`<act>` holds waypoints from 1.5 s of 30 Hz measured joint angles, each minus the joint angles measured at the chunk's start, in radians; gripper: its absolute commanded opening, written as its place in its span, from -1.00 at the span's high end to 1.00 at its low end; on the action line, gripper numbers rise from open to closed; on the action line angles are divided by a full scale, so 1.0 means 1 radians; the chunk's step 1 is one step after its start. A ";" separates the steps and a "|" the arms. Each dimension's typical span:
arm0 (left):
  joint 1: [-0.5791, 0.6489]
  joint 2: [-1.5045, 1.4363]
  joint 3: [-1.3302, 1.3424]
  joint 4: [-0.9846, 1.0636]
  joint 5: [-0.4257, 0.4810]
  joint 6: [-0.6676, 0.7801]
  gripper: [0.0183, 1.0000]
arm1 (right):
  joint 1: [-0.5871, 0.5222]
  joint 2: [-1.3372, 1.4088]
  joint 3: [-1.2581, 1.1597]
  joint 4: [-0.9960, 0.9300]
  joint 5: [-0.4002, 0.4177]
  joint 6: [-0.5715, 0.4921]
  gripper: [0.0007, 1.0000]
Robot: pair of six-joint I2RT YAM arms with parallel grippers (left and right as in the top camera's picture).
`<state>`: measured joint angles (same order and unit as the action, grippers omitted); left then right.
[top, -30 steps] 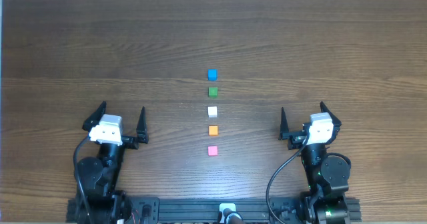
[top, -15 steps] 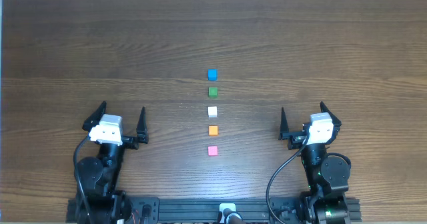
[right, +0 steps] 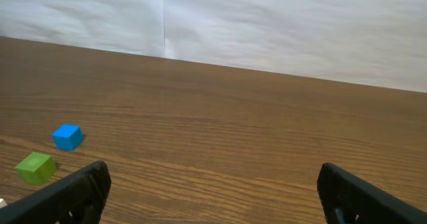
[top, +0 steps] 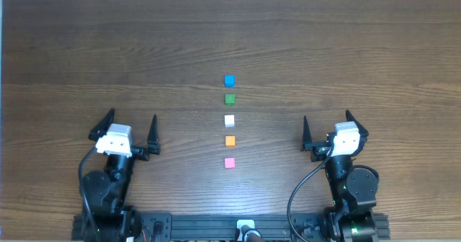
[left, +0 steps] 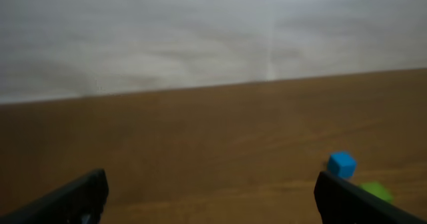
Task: Stack Cubes
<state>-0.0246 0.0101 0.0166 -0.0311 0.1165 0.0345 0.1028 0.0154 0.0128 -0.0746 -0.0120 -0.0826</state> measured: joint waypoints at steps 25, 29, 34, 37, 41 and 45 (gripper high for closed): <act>-0.314 0.609 1.145 -0.890 -0.058 -0.200 -1.00 | 0.003 0.000 0.000 0.000 0.003 0.000 -0.99; -0.535 0.794 1.260 -0.973 -0.132 -0.285 -0.99 | 0.003 0.000 0.000 0.000 0.003 0.000 -0.98; -0.759 0.997 1.339 -1.070 -0.233 -0.393 -1.00 | 0.003 0.000 0.000 0.000 0.003 0.000 -0.98; -0.824 1.090 1.345 -1.108 -0.233 -0.463 -1.00 | 0.003 0.000 0.000 0.000 0.004 0.000 -0.98; -0.889 1.204 1.346 -1.133 -0.101 -0.541 -1.00 | 0.003 0.000 0.000 0.000 0.004 0.000 -0.99; -0.930 1.297 1.348 -1.132 0.068 -0.583 -1.00 | 0.003 0.000 0.000 0.000 0.003 0.000 -0.99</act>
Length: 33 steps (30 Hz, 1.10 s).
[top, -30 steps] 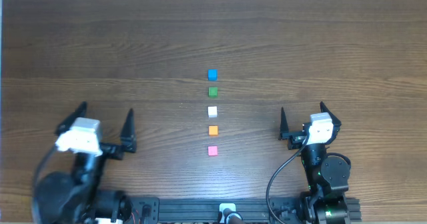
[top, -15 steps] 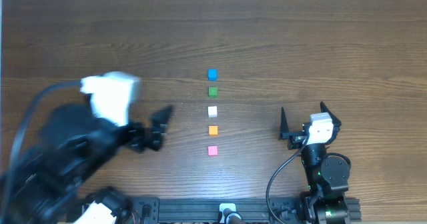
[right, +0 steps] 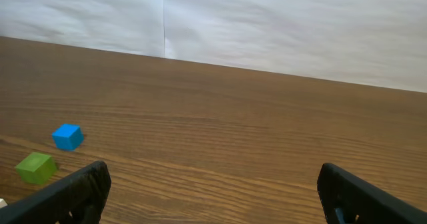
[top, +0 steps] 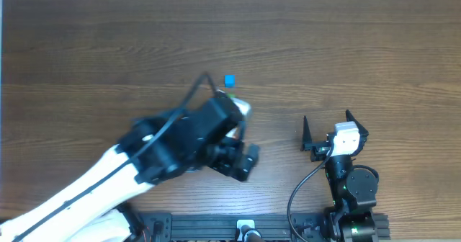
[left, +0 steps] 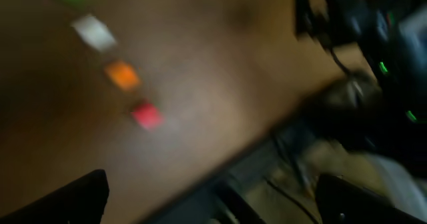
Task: Stack Cubes
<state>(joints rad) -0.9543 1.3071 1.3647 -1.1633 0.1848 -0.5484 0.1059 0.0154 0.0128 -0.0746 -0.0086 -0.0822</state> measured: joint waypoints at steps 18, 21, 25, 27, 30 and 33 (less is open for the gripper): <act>-0.011 0.241 0.001 -0.085 0.017 -0.331 -1.00 | 0.000 0.000 0.000 0.000 0.000 0.000 -0.98; -0.011 0.269 0.001 -0.094 -0.045 -0.390 -1.00 | 0.000 0.000 0.000 0.000 0.000 0.000 -0.98; -0.008 0.314 0.001 -0.098 -0.101 -0.455 -1.00 | 0.000 0.000 0.000 0.000 0.000 -0.001 -0.98; -0.002 0.341 0.001 -0.094 -0.117 -0.478 -1.00 | 0.000 0.000 0.000 0.000 0.000 0.000 -0.99; 0.008 0.381 -0.004 -0.070 -0.133 -0.497 -1.00 | 0.000 0.000 0.000 0.000 0.000 0.000 -0.98; 0.010 0.412 -0.018 -0.037 -0.141 -0.505 -1.00 | 0.000 0.000 0.000 0.000 0.000 -0.001 -0.99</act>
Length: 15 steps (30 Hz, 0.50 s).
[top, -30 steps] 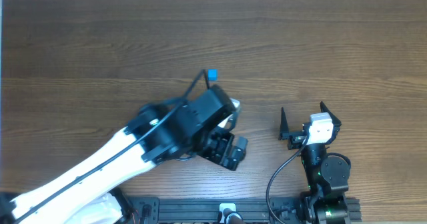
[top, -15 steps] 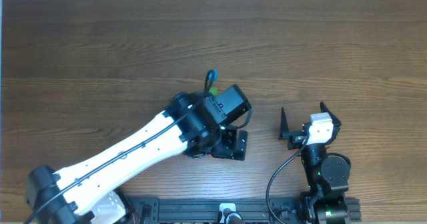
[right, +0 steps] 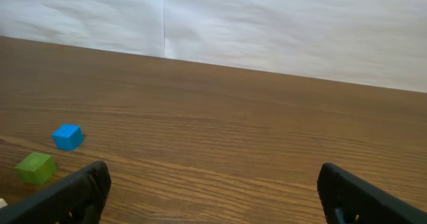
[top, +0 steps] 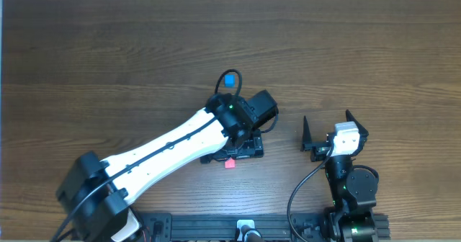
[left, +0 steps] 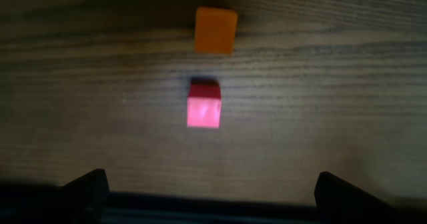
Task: Stack Cubes
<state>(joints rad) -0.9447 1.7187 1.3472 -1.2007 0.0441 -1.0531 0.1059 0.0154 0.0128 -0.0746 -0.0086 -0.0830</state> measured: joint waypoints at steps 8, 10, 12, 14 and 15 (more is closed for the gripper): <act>0.000 0.025 -0.113 0.106 -0.008 0.001 -1.00 | 0.000 0.000 0.000 0.000 0.000 0.000 -0.99; 0.000 0.025 -0.140 0.122 -0.008 0.001 -1.00 | 0.000 0.000 0.000 0.000 0.000 0.000 -0.99; -0.003 0.025 -0.163 0.146 -0.008 0.001 -1.00 | 0.000 0.000 0.000 0.000 0.000 0.001 -0.99; -0.009 0.025 -0.188 0.183 -0.008 0.001 -1.00 | 0.000 0.000 0.000 0.000 0.000 0.001 -0.98; -0.014 0.025 -0.205 0.208 -0.008 0.002 -1.00 | 0.000 0.000 0.000 0.000 0.000 0.000 -0.99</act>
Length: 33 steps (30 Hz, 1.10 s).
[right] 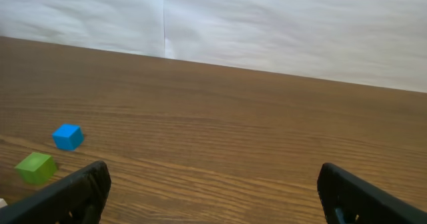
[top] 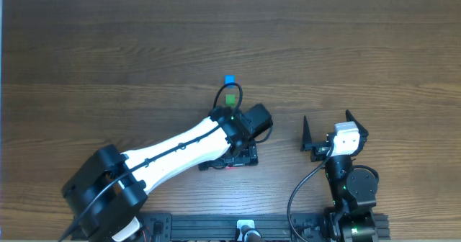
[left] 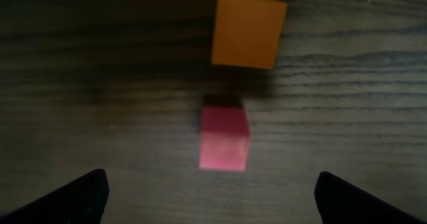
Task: Stack Cubes
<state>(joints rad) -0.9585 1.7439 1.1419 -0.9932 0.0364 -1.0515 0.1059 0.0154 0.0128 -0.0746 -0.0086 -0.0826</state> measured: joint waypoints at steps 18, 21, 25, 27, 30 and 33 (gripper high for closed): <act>-0.011 0.034 -0.086 0.153 0.011 0.046 -0.91 | 0.000 0.000 0.000 0.000 0.000 0.000 -0.99; -0.011 0.045 -0.086 0.153 0.011 0.061 -0.75 | 0.000 0.000 0.000 0.000 0.000 0.000 -0.98; -0.013 0.046 -0.086 0.151 0.011 0.081 -0.74 | 0.000 0.000 0.000 0.000 0.000 0.000 -0.98; -0.015 0.046 -0.086 0.149 0.011 0.085 -0.71 | 0.000 0.000 0.000 0.000 0.000 0.000 -0.98; -0.018 0.046 -0.086 0.149 0.011 0.089 -0.58 | 0.000 0.000 0.000 0.000 0.000 0.000 -0.99; -0.018 0.046 -0.086 0.149 0.011 0.092 -0.49 | 0.000 0.000 0.000 0.000 0.000 0.000 -0.99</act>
<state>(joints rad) -0.9764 1.7901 1.0561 -0.8440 0.0479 -0.9600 0.1059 0.0154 0.0128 -0.0746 -0.0086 -0.0826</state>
